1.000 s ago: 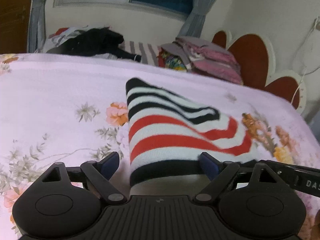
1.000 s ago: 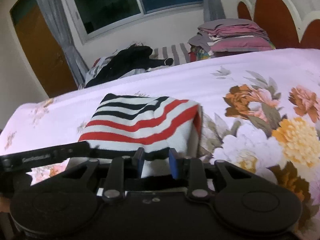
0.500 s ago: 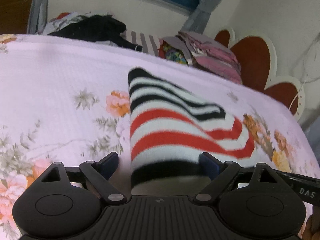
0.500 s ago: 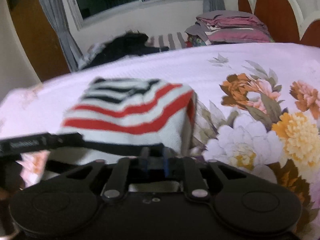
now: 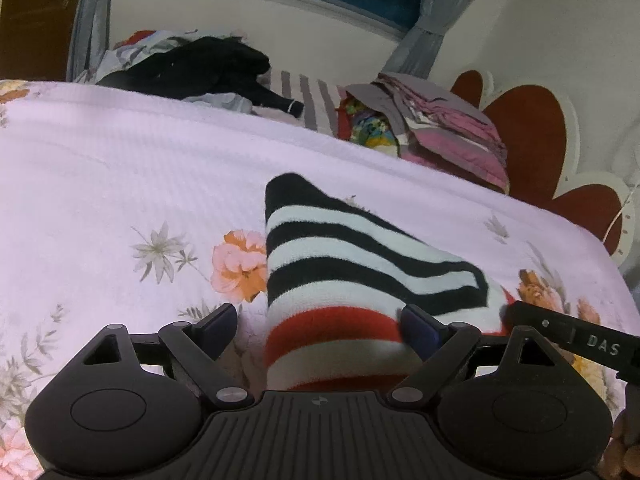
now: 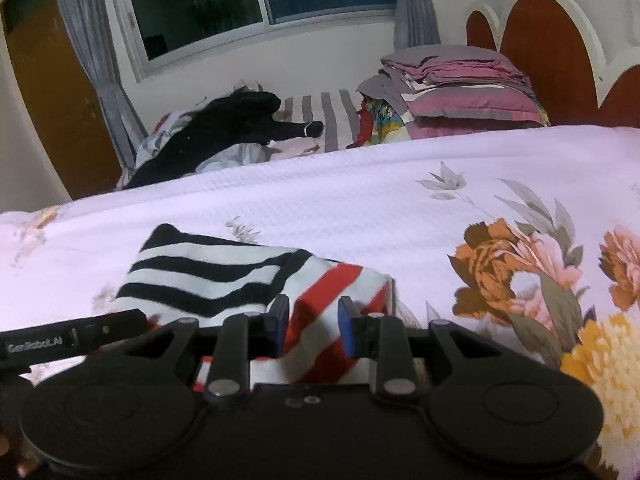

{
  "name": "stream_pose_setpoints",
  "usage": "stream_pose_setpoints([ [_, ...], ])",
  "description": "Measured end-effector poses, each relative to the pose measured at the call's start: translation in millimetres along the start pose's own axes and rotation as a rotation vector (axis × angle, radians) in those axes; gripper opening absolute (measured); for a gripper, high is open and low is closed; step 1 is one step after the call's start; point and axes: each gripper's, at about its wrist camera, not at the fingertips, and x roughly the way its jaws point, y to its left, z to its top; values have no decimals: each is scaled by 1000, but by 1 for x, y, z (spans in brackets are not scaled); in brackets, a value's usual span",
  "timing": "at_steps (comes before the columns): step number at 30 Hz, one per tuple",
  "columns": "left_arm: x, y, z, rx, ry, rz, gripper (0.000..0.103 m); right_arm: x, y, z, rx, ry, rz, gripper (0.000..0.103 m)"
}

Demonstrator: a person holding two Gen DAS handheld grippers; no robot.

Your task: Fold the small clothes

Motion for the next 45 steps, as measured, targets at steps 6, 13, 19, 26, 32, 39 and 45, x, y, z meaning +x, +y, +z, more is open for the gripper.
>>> stream_pose_setpoints([
  [6, 16, -2, -2, 2, 23, 1, 88, 24, 5, -7, -104, 18, -77, 28],
  [13, 26, -4, -2, 10, 44, 0, 88, 36, -9, -11, -53, 15, -97, 27],
  [19, 22, -6, -1, 35, 47, 22, 88, 28, -12, -8, -8, 27, -79, 28],
  [26, 9, -12, -1, 61, 45, 54, 88, -10, -12, -6, 21, -9, -20, 30],
  [32, -11, -20, -6, 102, 38, 40, 88, -39, -10, -17, -2, -30, 0, 30],
  [39, -35, -13, -23, 113, 61, 3, 88, -61, -9, -41, -34, -24, 0, 24],
  [45, -47, 0, -37, 49, 78, -36, 88, -65, -16, -58, -13, 12, 7, 20],
])
